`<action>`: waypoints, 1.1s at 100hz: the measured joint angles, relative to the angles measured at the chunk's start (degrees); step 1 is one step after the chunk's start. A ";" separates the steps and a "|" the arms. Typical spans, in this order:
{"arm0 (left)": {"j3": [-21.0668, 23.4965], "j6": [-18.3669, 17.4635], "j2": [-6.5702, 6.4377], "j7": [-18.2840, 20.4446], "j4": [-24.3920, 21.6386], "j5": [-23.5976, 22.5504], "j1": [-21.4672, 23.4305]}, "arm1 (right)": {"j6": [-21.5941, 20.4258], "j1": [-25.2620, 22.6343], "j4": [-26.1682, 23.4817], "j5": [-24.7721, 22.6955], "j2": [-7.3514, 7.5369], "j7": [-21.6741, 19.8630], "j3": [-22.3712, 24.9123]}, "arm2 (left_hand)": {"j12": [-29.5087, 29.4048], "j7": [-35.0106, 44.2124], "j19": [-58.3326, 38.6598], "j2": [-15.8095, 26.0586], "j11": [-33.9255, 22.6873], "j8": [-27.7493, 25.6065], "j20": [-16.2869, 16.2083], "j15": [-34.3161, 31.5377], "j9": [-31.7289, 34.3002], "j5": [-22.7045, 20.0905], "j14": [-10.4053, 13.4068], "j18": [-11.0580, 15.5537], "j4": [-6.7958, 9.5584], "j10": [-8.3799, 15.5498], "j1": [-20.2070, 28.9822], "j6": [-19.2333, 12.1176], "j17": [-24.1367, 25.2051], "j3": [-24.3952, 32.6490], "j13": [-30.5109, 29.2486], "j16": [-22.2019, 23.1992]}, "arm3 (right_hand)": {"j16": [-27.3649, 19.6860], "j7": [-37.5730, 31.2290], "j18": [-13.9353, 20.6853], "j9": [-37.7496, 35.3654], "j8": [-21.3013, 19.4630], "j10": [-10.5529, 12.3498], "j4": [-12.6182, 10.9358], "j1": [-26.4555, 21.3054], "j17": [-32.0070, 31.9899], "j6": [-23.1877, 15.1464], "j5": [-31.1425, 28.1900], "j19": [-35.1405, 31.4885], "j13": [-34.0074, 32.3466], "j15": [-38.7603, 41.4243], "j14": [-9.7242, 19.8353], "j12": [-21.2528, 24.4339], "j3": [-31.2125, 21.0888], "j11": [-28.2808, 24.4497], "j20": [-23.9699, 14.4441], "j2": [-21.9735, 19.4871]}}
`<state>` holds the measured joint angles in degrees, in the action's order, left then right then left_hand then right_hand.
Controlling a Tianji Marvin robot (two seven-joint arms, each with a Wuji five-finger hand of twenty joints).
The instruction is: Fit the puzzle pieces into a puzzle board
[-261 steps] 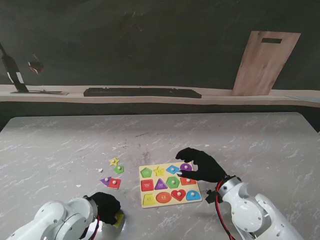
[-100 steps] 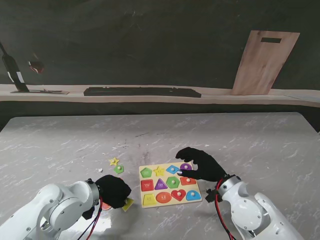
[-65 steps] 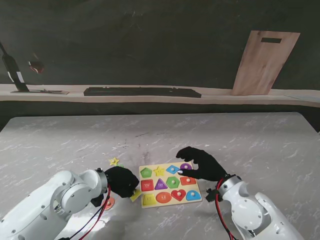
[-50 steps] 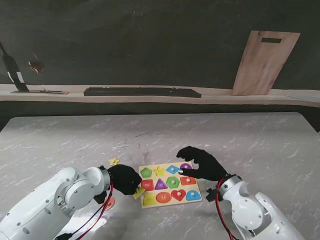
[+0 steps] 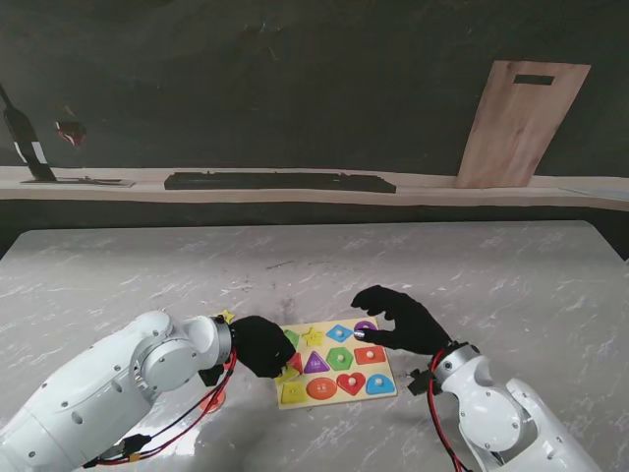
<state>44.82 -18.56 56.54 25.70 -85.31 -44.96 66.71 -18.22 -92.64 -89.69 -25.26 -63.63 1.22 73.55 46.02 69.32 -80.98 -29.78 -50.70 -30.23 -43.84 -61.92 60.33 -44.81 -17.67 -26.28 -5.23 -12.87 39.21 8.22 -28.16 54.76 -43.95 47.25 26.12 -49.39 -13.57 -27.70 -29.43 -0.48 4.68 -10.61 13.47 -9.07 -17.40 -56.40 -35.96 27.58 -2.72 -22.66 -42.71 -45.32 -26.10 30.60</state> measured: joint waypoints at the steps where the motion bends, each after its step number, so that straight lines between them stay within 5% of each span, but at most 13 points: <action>1: -0.10 -0.14 0.01 -0.13 0.09 -0.01 -0.09 | 0.00 -0.01 0.00 0.00 0.00 0.01 0.01 | 0.00 0.00 -0.01 0.00 -0.01 0.00 0.00 -0.01 0.00 0.00 0.00 0.00 0.00 0.01 0.00 -0.01 0.00 0.00 -0.01 0.01 | 0.00 0.00 0.00 0.00 0.00 0.00 0.00 0.00 0.00 0.00 0.00 0.00 0.00 0.00 0.00 0.00 0.00 0.00 0.00 0.00; 30: -3.47 -6.00 0.38 -6.71 3.55 -4.83 -2.63 | -0.20 -0.18 -0.03 0.02 -0.01 0.14 0.30 | 0.00 0.74 -1.34 0.01 -0.81 -0.01 0.00 -1.19 0.00 0.02 0.19 0.00 0.00 0.48 -0.63 -1.30 -1.32 0.00 -1.83 0.69 | 0.00 0.00 -0.79 -0.01 -0.01 0.00 0.00 0.00 0.00 -0.01 -0.58 0.00 0.00 0.00 0.00 0.00 0.00 0.00 0.00 0.00; 110: -12.39 -14.27 0.43 -13.79 9.22 -10.43 -9.51 | -0.28 -0.29 0.08 -0.09 -0.02 0.36 0.47 | 0.00 2.08 -2.46 0.11 -2.02 -0.02 0.00 -1.29 0.01 0.04 1.62 0.00 0.05 1.82 -1.46 -2.90 -1.80 0.00 -1.83 0.74 | 0.02 0.00 -0.80 -0.01 -0.02 0.00 0.00 0.00 0.00 -0.02 -0.58 0.00 0.00 0.00 0.00 0.00 0.00 0.00 0.00 0.00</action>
<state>32.44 -32.83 56.97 11.91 -76.09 -55.39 57.20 -18.51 -92.93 -89.61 -25.35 -63.65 1.58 74.02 46.02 71.40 -83.44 -29.67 -52.73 -30.25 -43.85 -63.21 60.35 -44.78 -16.06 -26.28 -5.17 -11.05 37.75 5.32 -29.97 54.76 -45.79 47.99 26.14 -49.39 -14.37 -27.71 -29.45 -0.48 4.68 -10.61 13.47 -9.09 -17.98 -56.39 -35.96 27.58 -2.72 -22.66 -42.71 -45.32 -26.10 30.60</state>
